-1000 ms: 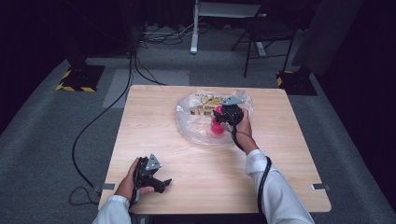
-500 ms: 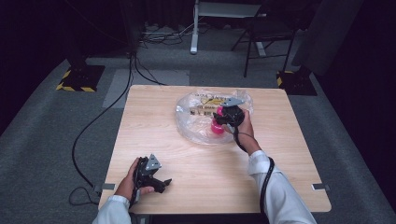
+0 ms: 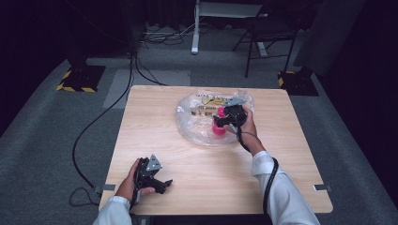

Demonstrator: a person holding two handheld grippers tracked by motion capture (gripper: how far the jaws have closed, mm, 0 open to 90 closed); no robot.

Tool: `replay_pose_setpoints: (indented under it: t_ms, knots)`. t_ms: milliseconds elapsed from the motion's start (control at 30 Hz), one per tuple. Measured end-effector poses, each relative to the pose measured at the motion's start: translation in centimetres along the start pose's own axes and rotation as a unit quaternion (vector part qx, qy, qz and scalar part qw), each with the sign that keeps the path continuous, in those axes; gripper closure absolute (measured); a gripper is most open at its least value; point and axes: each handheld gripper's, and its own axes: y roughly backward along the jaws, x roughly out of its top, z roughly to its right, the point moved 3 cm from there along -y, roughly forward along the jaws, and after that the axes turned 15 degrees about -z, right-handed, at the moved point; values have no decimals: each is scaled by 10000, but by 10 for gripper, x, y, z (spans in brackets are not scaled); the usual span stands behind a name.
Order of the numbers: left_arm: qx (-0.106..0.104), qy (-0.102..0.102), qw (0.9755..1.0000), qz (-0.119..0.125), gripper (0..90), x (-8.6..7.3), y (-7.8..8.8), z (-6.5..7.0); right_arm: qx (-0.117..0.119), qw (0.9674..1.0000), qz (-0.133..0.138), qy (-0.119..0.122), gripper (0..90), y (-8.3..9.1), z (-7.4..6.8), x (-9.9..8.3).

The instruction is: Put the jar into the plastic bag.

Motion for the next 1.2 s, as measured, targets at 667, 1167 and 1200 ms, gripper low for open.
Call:
replay_pose_setpoints:
  t_ms: [667, 1167, 1200]
  knots:
    - [3, 3, 10000, 1, 3, 0, 0, 0, -147, 9994, -255, 197, 54, 7, 2, 0]
    - [2, 2, 10000, 1, 3, 0, 0, 0, -310, 9990, -215, 229, 47, 23, 4, 1]
    - [1, 4, 10000, 0, 3, 0, 0, 0, -346, 9987, -211, 292, 47, 26, 4, 1]
